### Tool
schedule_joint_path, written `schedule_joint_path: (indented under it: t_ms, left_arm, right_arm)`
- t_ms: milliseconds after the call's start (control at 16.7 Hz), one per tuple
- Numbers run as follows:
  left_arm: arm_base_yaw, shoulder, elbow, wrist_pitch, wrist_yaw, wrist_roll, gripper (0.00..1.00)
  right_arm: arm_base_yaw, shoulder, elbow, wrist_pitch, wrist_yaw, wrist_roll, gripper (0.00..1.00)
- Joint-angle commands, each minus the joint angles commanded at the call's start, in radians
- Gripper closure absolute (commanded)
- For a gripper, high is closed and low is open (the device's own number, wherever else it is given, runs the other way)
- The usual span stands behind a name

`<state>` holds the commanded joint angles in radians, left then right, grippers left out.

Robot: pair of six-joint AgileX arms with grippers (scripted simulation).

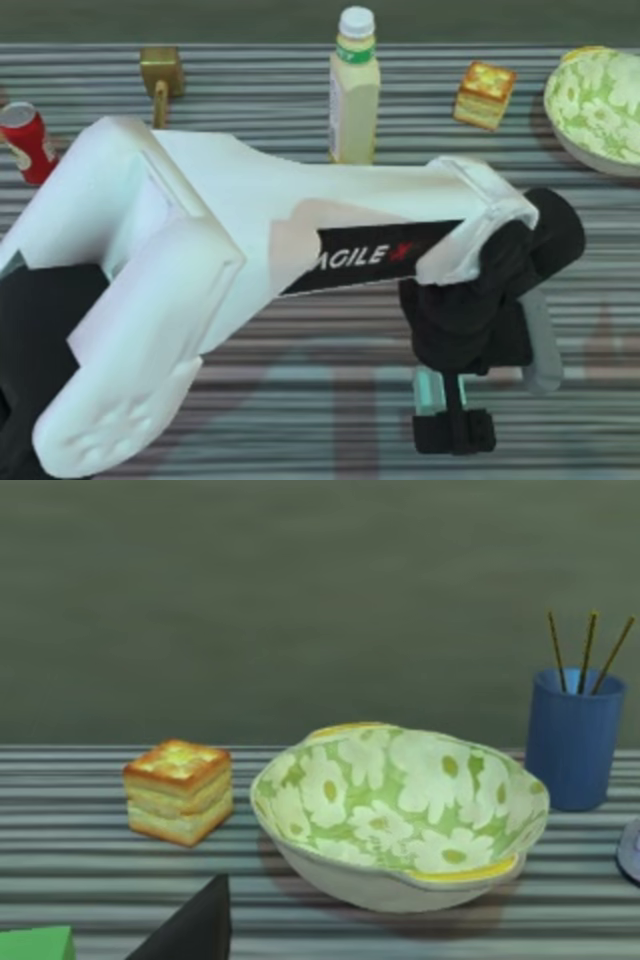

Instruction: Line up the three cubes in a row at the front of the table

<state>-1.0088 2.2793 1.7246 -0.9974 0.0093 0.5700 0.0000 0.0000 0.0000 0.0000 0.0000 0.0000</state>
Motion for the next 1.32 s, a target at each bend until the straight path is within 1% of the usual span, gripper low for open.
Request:
schedule_joint_path:
  t_ms: [180, 480, 780, 900, 960, 1080, 1200, 1320]
  left_arm:
    - [0.002, -0.010, 0.037, -0.041, -0.001, 0.001, 0.00]
    - [0.017, -0.054, 0.159, -0.220, 0.000, -0.001, 0.00]
    - [0.014, -0.060, 0.175, -0.238, -0.001, -0.001, 0.00]
    - [0.027, -0.063, 0.170, -0.235, -0.001, -0.016, 0.00]
    - [0.049, -0.068, 0.162, -0.232, -0.002, -0.039, 0.00]
    - [0.120, -0.082, 0.138, -0.222, -0.003, -0.115, 0.00]
    - [0.213, -0.101, 0.103, -0.210, -0.004, -0.224, 0.00]
    - [0.321, -0.120, 0.061, -0.197, -0.003, -0.361, 0.00]
  right_arm:
    - [0.000, 0.000, 0.000, 0.000, 0.000, 0.000, 0.00]
    - [0.000, 0.000, 0.000, 0.000, 0.000, 0.000, 0.00]
    - [0.000, 0.000, 0.000, 0.000, 0.000, 0.000, 0.00]
    - [0.000, 0.000, 0.000, 0.000, 0.000, 0.000, 0.00]
    - [0.000, 0.000, 0.000, 0.000, 0.000, 0.000, 0.00]
    - [0.000, 0.000, 0.000, 0.000, 0.000, 0.000, 0.00]
    - [0.000, 0.000, 0.000, 0.000, 0.000, 0.000, 0.00]
    - [0.000, 0.000, 0.000, 0.000, 0.000, 0.000, 0.00]
